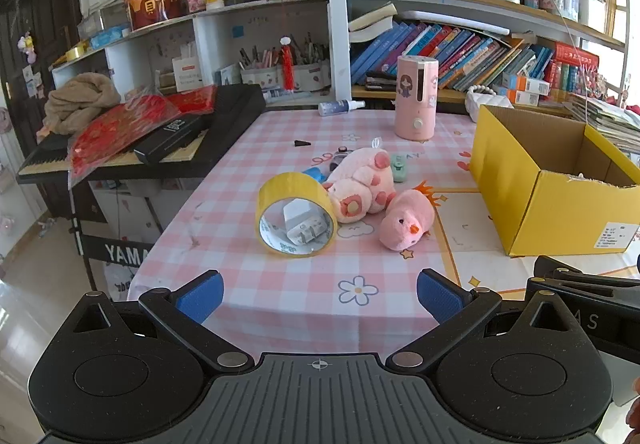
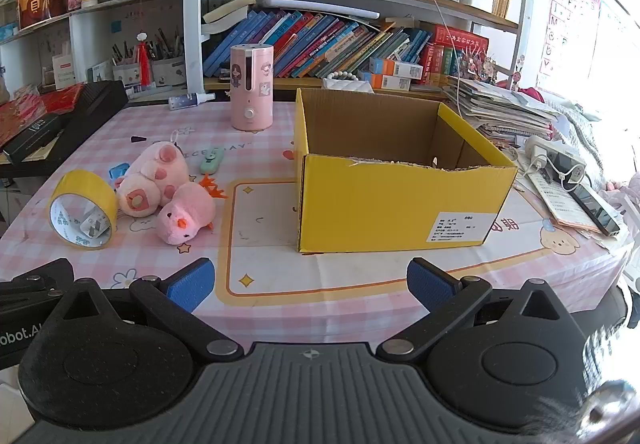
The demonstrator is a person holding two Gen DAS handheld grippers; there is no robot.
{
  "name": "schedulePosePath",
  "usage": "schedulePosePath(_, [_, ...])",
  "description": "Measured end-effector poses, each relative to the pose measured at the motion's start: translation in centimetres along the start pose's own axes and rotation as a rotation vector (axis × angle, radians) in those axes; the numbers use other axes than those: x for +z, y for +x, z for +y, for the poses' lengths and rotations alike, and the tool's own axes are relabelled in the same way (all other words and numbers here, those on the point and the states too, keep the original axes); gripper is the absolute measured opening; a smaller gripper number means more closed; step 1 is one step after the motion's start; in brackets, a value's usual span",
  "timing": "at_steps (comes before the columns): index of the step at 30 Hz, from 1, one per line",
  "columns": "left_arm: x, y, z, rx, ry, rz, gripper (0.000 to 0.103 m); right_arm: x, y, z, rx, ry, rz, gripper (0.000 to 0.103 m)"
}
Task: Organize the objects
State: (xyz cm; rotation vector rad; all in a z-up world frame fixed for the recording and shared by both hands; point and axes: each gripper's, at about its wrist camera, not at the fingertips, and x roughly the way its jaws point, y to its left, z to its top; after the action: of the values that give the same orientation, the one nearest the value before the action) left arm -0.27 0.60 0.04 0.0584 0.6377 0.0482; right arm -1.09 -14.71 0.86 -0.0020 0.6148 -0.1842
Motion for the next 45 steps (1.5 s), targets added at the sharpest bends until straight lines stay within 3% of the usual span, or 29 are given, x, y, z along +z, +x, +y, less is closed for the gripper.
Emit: schedulePosePath(45, [0.04,0.01,0.11,-0.009,-0.008,0.011,0.103,-0.10,0.20,-0.12,-0.006,0.001,-0.004,0.103])
